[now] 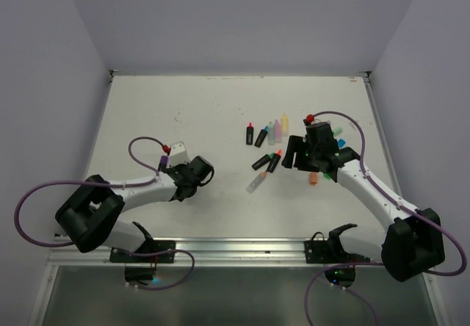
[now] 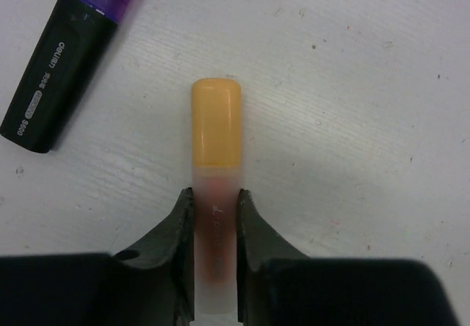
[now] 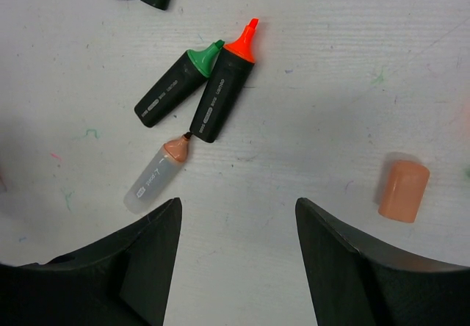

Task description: Open the pen caps

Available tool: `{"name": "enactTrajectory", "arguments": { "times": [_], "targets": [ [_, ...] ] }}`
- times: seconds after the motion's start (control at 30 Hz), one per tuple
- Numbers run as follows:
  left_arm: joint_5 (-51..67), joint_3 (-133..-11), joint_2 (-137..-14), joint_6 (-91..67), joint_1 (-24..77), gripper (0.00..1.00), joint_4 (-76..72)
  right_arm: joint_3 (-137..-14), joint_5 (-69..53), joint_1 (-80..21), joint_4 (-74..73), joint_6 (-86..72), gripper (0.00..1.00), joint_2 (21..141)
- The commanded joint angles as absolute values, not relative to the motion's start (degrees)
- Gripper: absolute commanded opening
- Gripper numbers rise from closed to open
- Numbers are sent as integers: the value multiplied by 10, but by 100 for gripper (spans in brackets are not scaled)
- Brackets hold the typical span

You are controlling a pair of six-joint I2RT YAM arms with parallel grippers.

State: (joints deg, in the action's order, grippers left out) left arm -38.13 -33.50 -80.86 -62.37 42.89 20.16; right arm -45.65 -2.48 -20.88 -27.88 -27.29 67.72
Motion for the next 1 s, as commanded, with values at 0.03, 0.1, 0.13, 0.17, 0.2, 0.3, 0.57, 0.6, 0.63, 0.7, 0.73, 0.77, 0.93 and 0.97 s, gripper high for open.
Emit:
{"name": "enactTrajectory", "arguments": {
  "times": [0.03, 0.1, 0.13, 0.17, 0.2, 0.3, 0.57, 0.6, 0.63, 0.7, 0.73, 0.77, 0.93, 0.97],
  "targets": [
    [-295, -283, -816, -656, 436, 0, 230, -484, -18, -211, -288, -261, 67, 670],
    [-290, -276, -796, -632, 438, 0, 198, -484, -31, -211, -281, -263, 67, 672],
    [-281, -273, -787, -614, 438, 0, 182, -484, -36, -210, -280, -263, 67, 674],
    [-279, -274, -776, -566, 445, 0, 154, -484, -43, -210, -277, -259, 67, 676],
    [-278, -276, -752, -543, 451, 0, 140, -483, -72, -210, -266, -255, 66, 680],
    [-234, -282, -700, -427, 475, 0, 58, -479, -149, -210, -230, -245, 66, 688],
    [-124, -302, -670, -319, 498, 0, -69, -484, -286, -248, -119, -300, 63, 734],
    [-119, -303, -672, -316, 501, 0, -76, -490, -293, -254, -111, -306, 63, 741],
    [-113, -303, -674, -316, 506, 0, -87, -492, -305, -263, -94, -319, 63, 758],
    [-110, -303, -676, -315, 511, 0, -97, -492, -320, -267, -63, -335, 62, 774],
    [-110, -302, -678, -315, 514, 0, -101, -491, -324, -273, -53, -348, 62, 781],
    [-111, -302, -678, -316, 520, 0, -107, -491, -327, -278, -45, -352, 62, 792],
    [-102, -301, -681, -316, 530, 0, -122, -500, -331, -308, -14, -374, 61, 822],
    [-101, -301, -681, -316, 531, 0, -125, -502, -330, -313, -12, -377, 60, 828]
  ]
}}
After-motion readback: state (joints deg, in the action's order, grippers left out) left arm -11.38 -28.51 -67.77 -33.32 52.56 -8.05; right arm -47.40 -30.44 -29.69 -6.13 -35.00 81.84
